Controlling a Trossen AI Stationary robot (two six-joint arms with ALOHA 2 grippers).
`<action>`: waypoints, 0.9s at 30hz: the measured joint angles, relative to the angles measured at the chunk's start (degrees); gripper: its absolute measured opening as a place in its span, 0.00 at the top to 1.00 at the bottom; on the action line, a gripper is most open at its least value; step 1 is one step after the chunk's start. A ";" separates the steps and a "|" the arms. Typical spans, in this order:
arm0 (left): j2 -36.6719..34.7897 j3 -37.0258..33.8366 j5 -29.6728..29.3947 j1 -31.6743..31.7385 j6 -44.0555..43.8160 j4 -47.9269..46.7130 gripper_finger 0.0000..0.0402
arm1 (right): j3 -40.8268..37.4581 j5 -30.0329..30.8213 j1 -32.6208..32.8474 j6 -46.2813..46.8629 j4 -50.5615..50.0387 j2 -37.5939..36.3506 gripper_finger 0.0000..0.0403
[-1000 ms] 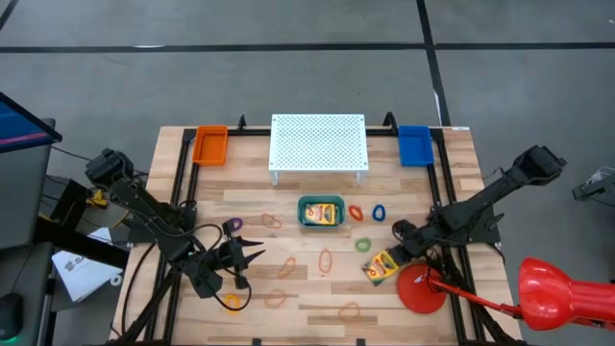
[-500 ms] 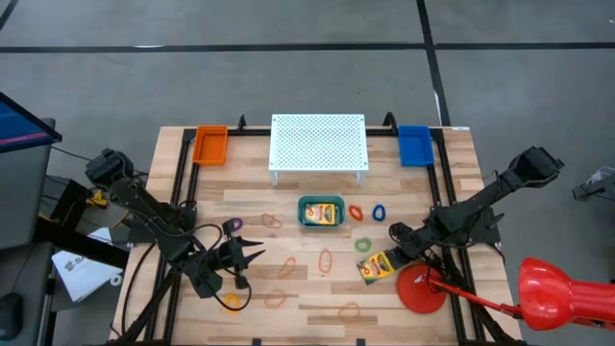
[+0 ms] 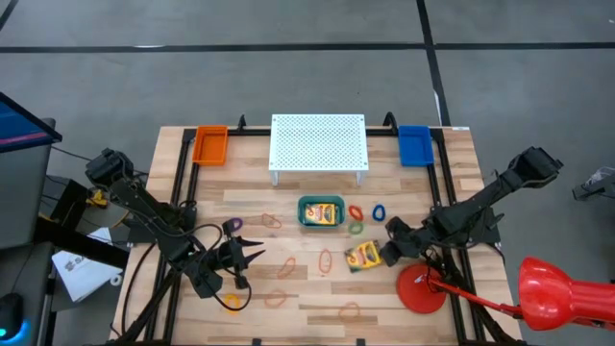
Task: Pick & Place Office Desk Supplies
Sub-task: Put the yellow crayon box into the green bin
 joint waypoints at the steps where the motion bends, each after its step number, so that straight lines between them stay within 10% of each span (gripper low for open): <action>1: 0.02 0.00 0.00 0.01 0.00 0.00 0.79 | 0.55 0.12 0.00 -0.24 0.06 -0.04 1.00; 27: 0.00 -0.01 0.00 0.01 0.00 0.00 0.79 | 6.98 6.49 0.22 -16.22 19.15 -0.19 1.00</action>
